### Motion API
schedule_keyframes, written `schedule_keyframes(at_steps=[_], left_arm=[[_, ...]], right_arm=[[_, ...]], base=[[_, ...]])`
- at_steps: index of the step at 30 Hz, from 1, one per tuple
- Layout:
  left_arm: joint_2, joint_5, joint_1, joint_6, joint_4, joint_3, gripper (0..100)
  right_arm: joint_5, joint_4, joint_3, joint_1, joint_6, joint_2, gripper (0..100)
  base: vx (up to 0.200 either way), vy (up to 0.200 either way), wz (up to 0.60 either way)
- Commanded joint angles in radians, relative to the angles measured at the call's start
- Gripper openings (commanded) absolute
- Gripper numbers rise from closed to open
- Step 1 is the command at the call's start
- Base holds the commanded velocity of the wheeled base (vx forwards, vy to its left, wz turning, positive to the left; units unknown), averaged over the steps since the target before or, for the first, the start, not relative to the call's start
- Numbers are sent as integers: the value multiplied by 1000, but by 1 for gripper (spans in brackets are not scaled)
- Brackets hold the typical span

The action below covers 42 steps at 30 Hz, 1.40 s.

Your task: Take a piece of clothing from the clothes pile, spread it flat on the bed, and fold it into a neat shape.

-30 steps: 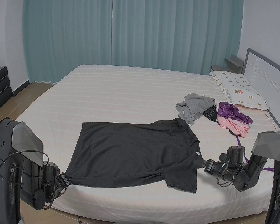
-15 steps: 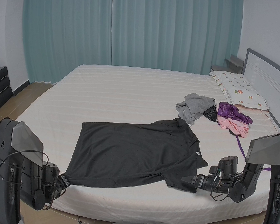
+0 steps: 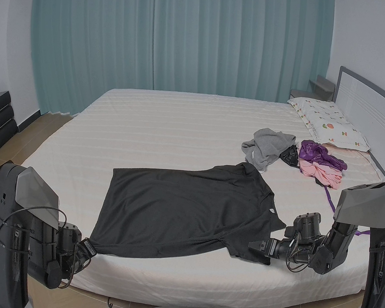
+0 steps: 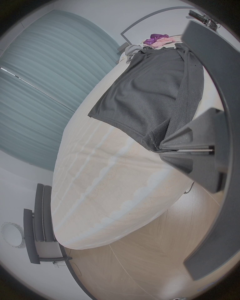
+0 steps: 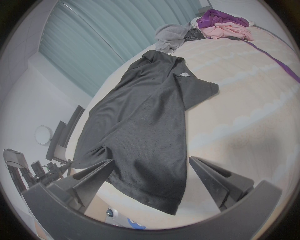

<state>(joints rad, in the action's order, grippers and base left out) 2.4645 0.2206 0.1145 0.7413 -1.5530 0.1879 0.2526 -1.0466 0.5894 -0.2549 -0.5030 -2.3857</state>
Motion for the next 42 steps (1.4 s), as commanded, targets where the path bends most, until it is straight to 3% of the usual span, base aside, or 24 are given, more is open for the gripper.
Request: schedule_keyframes(at_steps=[1,2,3,14,20,28,35,42], left_arm=[[1,0,1,0,-16,7,0],[1,0,1,0,-16,7,0],[-1,0,1,0,-16,7,0],[-1,-1,1,-2,-16,-4,0],[-15,0,1,-22,-16,-33,0],[-47,-1,2,-33,-16,-59,0],[-35,-7,2,-102,-18,-102,0],[-33,-14,5,-111,-16,-123,0]], right_arm=[[-55,33,33,-20,6,-18,100],[-79,51,43,-26,9,-24,100],[-85,59,46,-29,9,-24,0],[-82,79,-56,29,15,77,0],[37,79,-230,66,15,212,0],[47,42,-388,60,29,240,0],[67,-139,-589,52,55,217,0],[68,-135,-589,20,67,166,0]], base=[[0,0,0],[0,0,0],[0,0,0],[0,0,0],[0,0,0],[0,0,0],[0,0,0],[0,0,0]])
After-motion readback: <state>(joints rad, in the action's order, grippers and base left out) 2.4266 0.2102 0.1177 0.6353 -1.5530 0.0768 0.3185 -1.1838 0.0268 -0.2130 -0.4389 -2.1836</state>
